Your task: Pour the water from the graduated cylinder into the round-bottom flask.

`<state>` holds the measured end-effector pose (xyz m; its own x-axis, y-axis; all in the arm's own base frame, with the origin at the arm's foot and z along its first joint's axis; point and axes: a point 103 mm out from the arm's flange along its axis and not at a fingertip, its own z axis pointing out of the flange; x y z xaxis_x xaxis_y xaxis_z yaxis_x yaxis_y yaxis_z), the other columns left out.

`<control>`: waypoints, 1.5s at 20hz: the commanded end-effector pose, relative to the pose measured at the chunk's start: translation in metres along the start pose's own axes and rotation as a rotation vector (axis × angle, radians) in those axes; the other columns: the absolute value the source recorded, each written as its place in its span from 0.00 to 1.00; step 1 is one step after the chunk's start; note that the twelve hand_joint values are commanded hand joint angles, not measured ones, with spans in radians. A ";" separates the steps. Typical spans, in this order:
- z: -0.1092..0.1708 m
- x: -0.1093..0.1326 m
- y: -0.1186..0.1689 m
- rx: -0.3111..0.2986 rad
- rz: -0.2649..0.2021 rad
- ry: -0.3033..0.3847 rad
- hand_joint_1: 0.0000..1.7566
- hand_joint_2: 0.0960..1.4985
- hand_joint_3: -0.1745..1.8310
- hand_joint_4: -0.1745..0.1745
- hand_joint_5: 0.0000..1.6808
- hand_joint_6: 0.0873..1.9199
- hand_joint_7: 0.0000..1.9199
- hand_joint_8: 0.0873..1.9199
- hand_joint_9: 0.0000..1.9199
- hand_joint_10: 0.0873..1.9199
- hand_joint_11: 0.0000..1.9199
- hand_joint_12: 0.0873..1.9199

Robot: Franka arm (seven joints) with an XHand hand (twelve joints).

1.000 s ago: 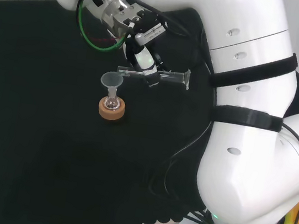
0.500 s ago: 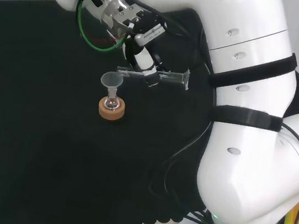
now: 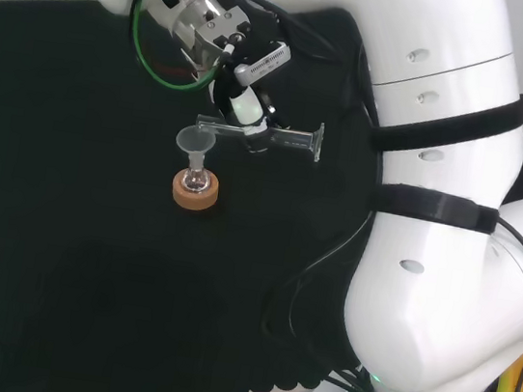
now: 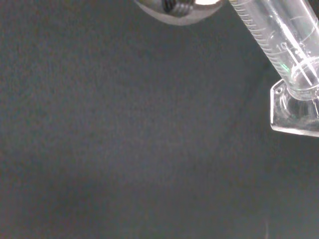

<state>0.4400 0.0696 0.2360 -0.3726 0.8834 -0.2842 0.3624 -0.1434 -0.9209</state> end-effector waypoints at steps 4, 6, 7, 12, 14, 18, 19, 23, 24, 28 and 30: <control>0.001 -0.002 -0.008 -0.085 -0.075 0.029 0.78 0.74 0.08 0.17 0.58 0.38 0.49 0.56 0.73 0.09 0.60 0.34; 0.003 -0.006 -0.008 -0.117 -0.106 0.059 0.78 0.74 0.08 0.17 0.58 0.38 0.49 0.56 0.73 0.09 0.60 0.34; 0.004 -0.009 -0.008 -0.135 -0.117 0.068 0.78 0.74 0.08 0.17 0.58 0.38 0.49 0.56 0.73 0.09 0.60 0.34; 0.010 -0.022 -0.005 -0.225 -0.189 0.131 0.78 0.74 0.08 0.17 0.58 0.38 0.49 0.56 0.73 0.09 0.60 0.34; 0.013 -0.026 -0.003 -0.254 -0.212 0.151 0.78 0.74 0.08 0.18 0.58 0.38 0.49 0.56 0.73 0.09 0.60 0.34; 0.017 -0.033 0.001 -0.327 -0.243 0.187 0.78 0.74 0.08 0.18 0.58 0.38 0.49 0.56 0.73 0.09 0.60 0.34; 0.017 -0.035 0.002 -0.340 -0.248 0.196 0.78 0.74 0.08 0.19 0.58 0.38 0.49 0.56 0.73 0.09 0.60 0.34; 0.018 -0.043 0.004 -0.428 -0.265 0.246 0.78 0.74 0.08 0.19 0.58 0.38 0.49 0.56 0.73 0.09 0.60 0.34; 0.017 -0.045 0.004 -0.457 -0.267 0.255 0.78 0.74 0.08 0.19 0.58 0.38 0.49 0.56 0.73 0.09 0.60 0.34; 0.016 -0.049 0.005 -0.524 -0.280 0.279 0.78 0.74 0.08 0.19 0.58 0.38 0.49 0.57 0.73 0.09 0.60 0.34; 0.016 -0.051 0.008 -0.537 -0.299 0.300 0.78 0.74 0.08 0.19 0.58 0.38 0.49 0.57 0.73 0.09 0.60 0.34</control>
<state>0.4454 0.0231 0.2402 -0.3129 0.9479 0.0595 0.6475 0.2587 -0.7168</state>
